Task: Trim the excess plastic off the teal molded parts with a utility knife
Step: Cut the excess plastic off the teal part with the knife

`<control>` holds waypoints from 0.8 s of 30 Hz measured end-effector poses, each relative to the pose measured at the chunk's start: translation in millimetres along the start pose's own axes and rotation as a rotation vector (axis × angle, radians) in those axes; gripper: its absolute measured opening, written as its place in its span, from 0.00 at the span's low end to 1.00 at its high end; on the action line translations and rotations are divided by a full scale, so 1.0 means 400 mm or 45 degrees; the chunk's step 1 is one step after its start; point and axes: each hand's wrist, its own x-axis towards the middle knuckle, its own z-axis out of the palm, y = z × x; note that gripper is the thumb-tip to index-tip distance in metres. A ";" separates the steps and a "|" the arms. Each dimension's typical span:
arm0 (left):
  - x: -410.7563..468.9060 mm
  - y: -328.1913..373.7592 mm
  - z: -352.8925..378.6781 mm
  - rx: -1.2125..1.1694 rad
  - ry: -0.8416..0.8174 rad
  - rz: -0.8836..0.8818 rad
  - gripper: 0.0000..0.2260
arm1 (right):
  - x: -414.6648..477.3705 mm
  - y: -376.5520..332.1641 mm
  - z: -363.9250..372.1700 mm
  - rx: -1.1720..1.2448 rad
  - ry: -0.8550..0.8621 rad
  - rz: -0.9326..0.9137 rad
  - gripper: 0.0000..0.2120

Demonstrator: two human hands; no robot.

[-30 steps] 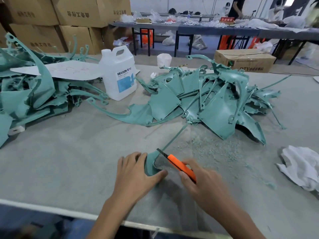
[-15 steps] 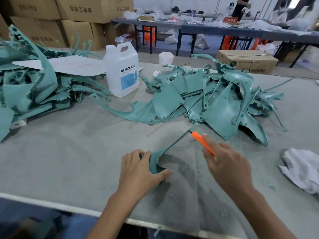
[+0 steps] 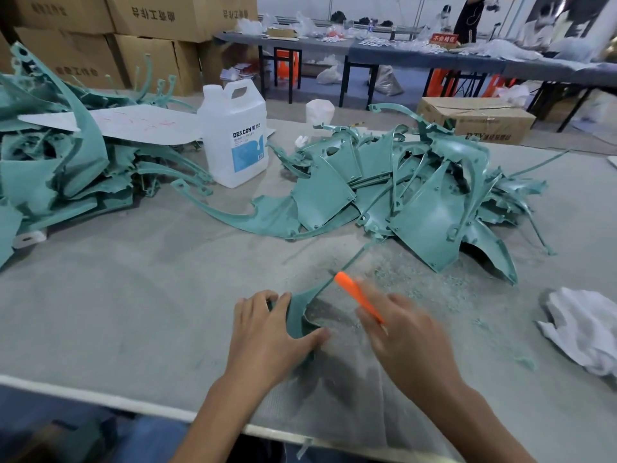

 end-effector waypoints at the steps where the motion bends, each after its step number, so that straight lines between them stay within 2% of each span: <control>1: 0.000 -0.002 0.000 0.000 -0.004 0.004 0.43 | -0.005 0.008 0.004 -0.006 -0.057 -0.033 0.25; 5: 0.002 -0.005 -0.001 0.016 -0.022 0.021 0.46 | 0.027 0.119 -0.027 -0.073 -0.111 0.043 0.24; 9: 0.002 -0.004 -0.002 -0.004 -0.026 0.021 0.44 | 0.011 0.120 0.000 -0.088 0.056 -0.019 0.23; 15: 0.001 -0.004 -0.008 -0.002 -0.053 0.032 0.43 | 0.009 0.144 0.000 -0.004 0.047 0.034 0.23; 18: 0.002 -0.003 -0.006 0.019 -0.052 0.030 0.44 | 0.027 0.171 -0.021 0.130 0.138 0.120 0.21; 21: 0.001 0.001 -0.008 0.025 -0.039 0.028 0.45 | 0.034 0.167 -0.030 0.025 0.219 0.087 0.21; 24: 0.000 0.005 -0.012 0.022 -0.041 0.028 0.45 | 0.014 0.122 0.001 0.045 0.081 -0.042 0.21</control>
